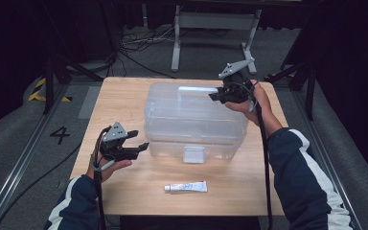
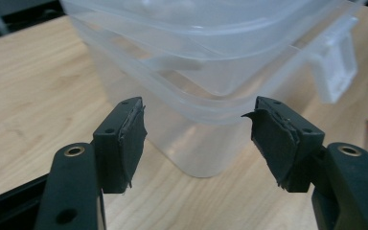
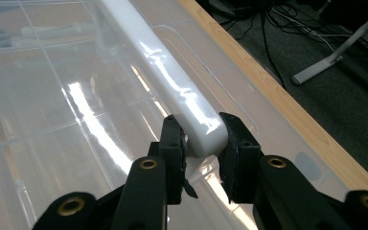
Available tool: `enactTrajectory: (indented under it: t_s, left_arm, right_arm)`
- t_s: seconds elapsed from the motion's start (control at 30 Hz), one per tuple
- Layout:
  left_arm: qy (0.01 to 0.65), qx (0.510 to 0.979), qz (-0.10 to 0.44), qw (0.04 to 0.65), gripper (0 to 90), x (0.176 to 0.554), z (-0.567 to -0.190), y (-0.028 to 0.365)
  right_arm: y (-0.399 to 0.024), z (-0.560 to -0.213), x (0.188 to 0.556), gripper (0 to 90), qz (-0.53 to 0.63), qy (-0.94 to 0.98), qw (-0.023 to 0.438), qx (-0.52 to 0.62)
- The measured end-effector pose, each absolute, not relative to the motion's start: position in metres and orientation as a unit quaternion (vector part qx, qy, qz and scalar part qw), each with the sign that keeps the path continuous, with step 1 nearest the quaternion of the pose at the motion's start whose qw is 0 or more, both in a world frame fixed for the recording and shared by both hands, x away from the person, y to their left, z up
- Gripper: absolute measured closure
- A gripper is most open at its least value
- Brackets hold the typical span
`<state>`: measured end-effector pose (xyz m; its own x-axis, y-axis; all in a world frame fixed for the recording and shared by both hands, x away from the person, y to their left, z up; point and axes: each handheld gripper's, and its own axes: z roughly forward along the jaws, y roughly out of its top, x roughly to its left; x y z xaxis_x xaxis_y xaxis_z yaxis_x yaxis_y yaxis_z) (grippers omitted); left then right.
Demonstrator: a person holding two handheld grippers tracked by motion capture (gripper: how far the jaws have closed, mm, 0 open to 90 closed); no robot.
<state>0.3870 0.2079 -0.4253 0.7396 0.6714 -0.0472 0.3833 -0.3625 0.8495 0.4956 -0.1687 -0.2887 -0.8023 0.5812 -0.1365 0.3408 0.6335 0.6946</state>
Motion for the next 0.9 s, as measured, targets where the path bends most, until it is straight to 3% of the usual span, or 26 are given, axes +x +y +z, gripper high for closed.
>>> enactTrajectory:
  t_s: [0.33, 0.57, 0.9]
  left_arm:
    - [0.326, 0.807, 0.157, 0.467, 44.0, 0.391, -0.422, 0.207]
    - [0.318, 0.803, 0.157, 0.479, 61.9, 0.395, -0.417, 0.201]
    - [0.317, 0.801, 0.158, 0.483, 73.6, 0.4, -0.418, 0.196]
  right_arm:
    - [-0.169, -0.284, 0.502, 72.8, 0.338, 0.886, 0.174, 0.265]
    - [-0.168, -0.28, 0.505, 72.2, 0.334, 0.887, 0.176, 0.267]
    - [-0.167, -0.276, 0.509, 71.6, 0.328, 0.888, 0.177, 0.27]
